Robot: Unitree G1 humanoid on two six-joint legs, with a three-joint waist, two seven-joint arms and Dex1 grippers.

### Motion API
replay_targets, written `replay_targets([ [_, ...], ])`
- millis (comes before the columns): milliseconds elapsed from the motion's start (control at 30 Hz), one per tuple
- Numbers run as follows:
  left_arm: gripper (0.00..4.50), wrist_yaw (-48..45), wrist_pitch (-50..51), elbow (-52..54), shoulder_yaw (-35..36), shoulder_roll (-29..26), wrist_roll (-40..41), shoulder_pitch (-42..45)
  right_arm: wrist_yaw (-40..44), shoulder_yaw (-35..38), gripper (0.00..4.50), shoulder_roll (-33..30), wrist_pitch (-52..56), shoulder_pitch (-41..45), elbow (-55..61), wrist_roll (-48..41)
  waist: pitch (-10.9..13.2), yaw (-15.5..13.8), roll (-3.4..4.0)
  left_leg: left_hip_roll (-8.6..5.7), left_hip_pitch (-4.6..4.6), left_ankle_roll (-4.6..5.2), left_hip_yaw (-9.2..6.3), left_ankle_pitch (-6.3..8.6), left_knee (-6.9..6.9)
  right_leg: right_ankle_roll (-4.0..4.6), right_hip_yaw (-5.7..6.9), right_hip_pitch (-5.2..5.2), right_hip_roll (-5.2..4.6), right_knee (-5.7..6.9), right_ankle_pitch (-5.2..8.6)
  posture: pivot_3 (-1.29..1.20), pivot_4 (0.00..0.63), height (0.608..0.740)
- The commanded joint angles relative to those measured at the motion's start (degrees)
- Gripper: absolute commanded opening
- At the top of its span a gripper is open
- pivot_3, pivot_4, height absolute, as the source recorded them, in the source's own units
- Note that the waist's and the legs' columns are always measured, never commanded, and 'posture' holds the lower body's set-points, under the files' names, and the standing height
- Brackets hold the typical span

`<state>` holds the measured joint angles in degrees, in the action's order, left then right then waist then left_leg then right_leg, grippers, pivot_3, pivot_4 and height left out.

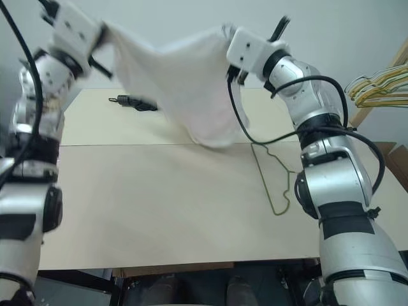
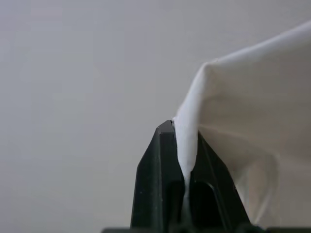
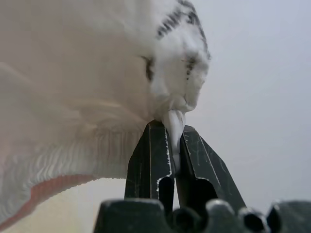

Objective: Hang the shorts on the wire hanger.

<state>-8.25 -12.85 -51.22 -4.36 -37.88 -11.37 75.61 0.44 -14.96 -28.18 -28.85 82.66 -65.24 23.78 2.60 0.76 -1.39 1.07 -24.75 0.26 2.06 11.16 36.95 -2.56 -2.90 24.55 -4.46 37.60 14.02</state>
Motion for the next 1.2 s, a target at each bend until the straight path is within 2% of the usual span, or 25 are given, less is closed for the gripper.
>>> replay_targets([
  [33, 0.04, 9.92, -9.83, -6.13, -0.19, -2.34, -4.92, 5.52, -12.58, 1.51, 0.00, -0.96, -6.30, 3.38, -2.42, 1.77, 0.00, -0.06, 0.00, 0.00, -0.01, 0.02, 0.00, 0.01, -0.08, -0.01, 0.00, 0.00, 0.00, -0.09, 0.01, 0.04, 0.000, 0.740],
  [100, 0.04, 8.25, -14.80, -7.16, 1.08, -2.85, -3.48, 5.89, -12.66, 0.78, 0.00, -1.91, -8.88, 1.83, -3.52, 2.43, 0.00, -0.04, 0.00, -0.05, -0.01, 0.08, 0.01, 0.05, -0.12, -0.09, 0.00, -0.05, -0.02, -0.20, 0.05, 0.03, 0.000, 0.740],
  [167, 0.04, 2.77, -20.05, -6.71, 2.01, -3.20, -0.95, 4.27, -11.15, -0.24, 0.00, -2.98, -11.29, -0.50, -4.30, 3.35, 0.00, 0.06, 0.01, -0.06, -0.02, 0.12, 0.01, 0.07, -0.12, -0.10, 0.01, -0.23, 0.00, -0.51, 0.06, 0.03, 0.000, 0.740],
  [300, 0.04, -18.34, -27.97, 3.28, 2.60, -4.20, 10.12, -7.92, -5.96, -2.82, 0.00, -5.72, -18.73, -8.08, -3.84, 5.22, -0.02, 0.16, 0.00, -0.12, 0.30, 0.18, 0.09, 0.03, -0.05, -0.19, -0.02, -0.64, -0.04, -0.84, 0.02, 0.03, 0.000, 0.740],
  [367, 0.04, -27.31, -26.31, 11.11, 2.71, -5.18, 16.08, -15.21, -2.37, -3.73, 0.00, -7.02, -22.20, -11.50, -3.15, 5.31, -0.01, 0.54, 0.01, -0.09, 0.53, 0.23, 0.10, -0.07, -0.02, -0.19, -0.03, -0.87, -0.01, -0.78, 0.02, 0.03, 0.000, 0.740],
  [433, 0.04, -35.90, -19.18, 25.29, 2.61, -7.47, 24.21, -27.07, 4.15, -5.04, 0.00, -8.71, -27.92, -16.54, -1.99, 4.36, -0.01, 1.43, 0.01, -0.09, 0.53, 0.27, 0.10, -0.26, 0.00, -0.18, -0.09, -0.79, -0.01, -0.58, 0.00, 0.03, 0.000, 0.740],
  [600, 0.04, -45.72, -5.40, 49.77, 3.86, -13.20, 33.44, -49.99, 18.58, -7.65, 0.00, -11.70, -37.64, -26.37, 1.01, 1.92, -0.01, 3.61, 0.01, -0.04, 0.67, 0.31, 0.00, -0.34, 0.05, -0.17, -0.22, -0.85, 0.01, -0.42, -0.04, 0.03, 0.000, 0.740],
  [700, 0.04, -53.11, -2.84, 58.27, 3.65, -18.66, 34.21, -64.37, 22.84, -9.72, 0.00, -13.99, -40.62, -32.21, 3.15, 3.72, 0.00, 4.82, 0.03, -0.02, 1.56, 0.36, 0.01, -0.30, -0.15, -0.14, -0.38, -1.63, 0.05, -0.51, -0.03, 0.03, 0.000, 0.740],
  [800, 0.04, -58.37, -1.58, 61.45, 3.99, -23.26, 32.69, -71.70, 24.59, -10.09, 0.00, -15.09, -39.97, -34.82, 4.68, 4.30, 0.05, 4.85, 0.02, 0.01, 2.49, 0.41, 0.16, -0.26, -0.23, 0.16, -0.41, -2.49, 0.03, -0.55, 0.27, 0.02, 0.000, 0.740],
  [833, 0.04, -60.04, -2.00, 61.83, 4.09, -24.27, 32.19, -73.39, 24.66, -10.09, 0.00, -15.34, -39.73, -35.38, 5.12, 4.55, 0.05, 4.86, 0.02, 0.01, 2.59, 0.44, 0.15, -0.29, -0.22, 0.35, -0.45, -2.54, 0.04, -0.55, 0.39, 0.02, 0.000, 0.740],
  [900, 0.04, -63.29, -0.22, 64.45, 4.40, -27.35, 31.88, -77.63, 25.24, -10.03, 0.00, -15.80, -39.23, -36.73, 6.32, 4.49, 0.01, 4.98, 0.03, 0.01, 2.86, 0.47, 0.16, -0.31, -0.23, 0.19, -0.57, -2.69, 0.05, -0.55, 0.48, 0.01, 0.001, 0.740],
  [1000, 0.04, -67.03, -0.21, 67.01, 4.83, -29.92, 32.14, -82.37, 29.99, -9.48, 0.00, -15.88, -37.71, -39.84, 8.96, -0.45, 0.00, 4.89, -0.04, 0.06, 3.52, 0.53, 0.06, -0.17, -0.37, 0.35, -0.68, -3.32, 0.02, -0.64, 0.67, 0.00, 0.006, 0.740],
  [1200, 0.04, -70.39, 1.56, 70.26, 5.29, -30.52, 33.42, -86.51, 36.73, -8.77, 0.00, -16.81, -33.97, -45.32, 16.29, -6.40, 0.04, 4.66, -0.08, 0.07, 3.45, 0.61, 0.03, 0.06, -0.39, 0.36, -0.77, -3.30, -0.04, -0.63, 0.82, -0.01, 0.010, 0.740],
])
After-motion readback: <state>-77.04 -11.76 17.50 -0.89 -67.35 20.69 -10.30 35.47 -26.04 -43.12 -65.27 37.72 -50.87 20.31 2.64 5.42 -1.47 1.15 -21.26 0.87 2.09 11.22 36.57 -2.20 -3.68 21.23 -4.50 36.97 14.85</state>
